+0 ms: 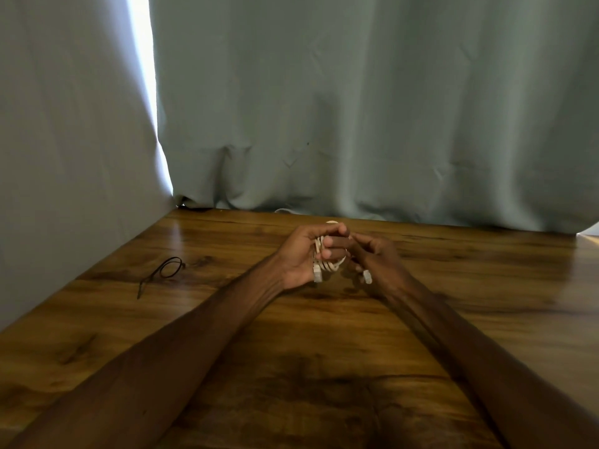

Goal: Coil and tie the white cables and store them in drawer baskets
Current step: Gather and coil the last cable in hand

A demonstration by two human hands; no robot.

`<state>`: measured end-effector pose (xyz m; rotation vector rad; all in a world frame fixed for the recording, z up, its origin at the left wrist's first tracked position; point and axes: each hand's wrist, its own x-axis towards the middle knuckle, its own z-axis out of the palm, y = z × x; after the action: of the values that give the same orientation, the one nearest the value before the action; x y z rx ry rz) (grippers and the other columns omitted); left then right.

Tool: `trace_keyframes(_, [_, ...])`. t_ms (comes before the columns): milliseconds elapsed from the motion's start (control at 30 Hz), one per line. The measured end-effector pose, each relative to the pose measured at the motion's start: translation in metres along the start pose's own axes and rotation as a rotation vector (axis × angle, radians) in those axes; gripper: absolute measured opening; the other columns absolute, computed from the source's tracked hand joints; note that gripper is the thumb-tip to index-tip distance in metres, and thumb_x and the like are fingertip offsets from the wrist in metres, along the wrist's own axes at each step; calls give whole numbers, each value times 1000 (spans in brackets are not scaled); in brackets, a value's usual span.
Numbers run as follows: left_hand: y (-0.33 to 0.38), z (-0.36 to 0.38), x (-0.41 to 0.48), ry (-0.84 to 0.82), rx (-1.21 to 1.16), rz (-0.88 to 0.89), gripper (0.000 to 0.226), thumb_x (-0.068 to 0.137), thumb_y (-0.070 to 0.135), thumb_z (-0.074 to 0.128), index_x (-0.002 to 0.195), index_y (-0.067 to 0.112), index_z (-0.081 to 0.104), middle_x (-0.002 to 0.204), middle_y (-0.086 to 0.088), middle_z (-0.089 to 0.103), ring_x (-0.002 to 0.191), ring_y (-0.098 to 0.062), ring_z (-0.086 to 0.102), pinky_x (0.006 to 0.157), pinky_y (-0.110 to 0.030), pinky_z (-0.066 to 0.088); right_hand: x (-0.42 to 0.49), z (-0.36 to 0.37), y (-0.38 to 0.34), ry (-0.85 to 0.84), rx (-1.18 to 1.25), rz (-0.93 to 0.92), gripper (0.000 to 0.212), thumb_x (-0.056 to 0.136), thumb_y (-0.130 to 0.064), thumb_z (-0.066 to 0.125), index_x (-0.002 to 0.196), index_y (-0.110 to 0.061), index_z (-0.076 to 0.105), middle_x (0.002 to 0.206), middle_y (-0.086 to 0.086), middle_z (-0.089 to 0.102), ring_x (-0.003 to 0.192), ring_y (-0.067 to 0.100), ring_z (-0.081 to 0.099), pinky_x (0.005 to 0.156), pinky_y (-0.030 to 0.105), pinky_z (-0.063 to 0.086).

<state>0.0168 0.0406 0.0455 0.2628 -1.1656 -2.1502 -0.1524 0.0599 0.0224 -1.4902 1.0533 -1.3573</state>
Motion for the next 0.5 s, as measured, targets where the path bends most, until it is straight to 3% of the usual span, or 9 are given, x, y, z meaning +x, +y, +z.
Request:
trace_keyframes(133, [0,9,-2,-106,-191,-36,30,110,21,35,90,12,54,52,9,43,44,-7,44,50,-28,54,-4,2,3,-36,101,57,29,103,-29,57,123,-15,72,73,3,63,47,7,44,39,20,35])
trace_keyframes(267, [1,8,4,-141,-153,-9,22,109,25,42,100,13,58,58,9,45,51,-4,45,54,-24,52,-5,9,3,-144,225,124,29,107,-28,52,126,-13,66,79,-3,61,50,5,38,40,15,26])
trace_keyframes(367, [-5,5,11,-60,-105,24,25,103,23,52,121,8,61,80,10,54,60,-3,43,61,-19,48,-5,20,-2,-72,170,182,14,101,-24,54,99,-19,67,69,-3,53,47,7,37,43,15,23])
trace_keyframes(433, [-7,4,17,8,-57,64,28,101,19,55,122,5,66,99,4,56,64,-3,41,58,-16,44,-7,24,-5,-57,98,216,14,104,-21,47,98,-16,58,66,-2,52,47,7,38,42,18,23])
trace_keyframes(500, [-6,3,19,79,-25,101,26,101,14,53,119,4,69,100,1,60,61,-2,45,55,-14,44,-8,22,-5,-101,59,234,15,106,-13,40,103,-15,55,68,-3,54,50,7,40,42,17,24])
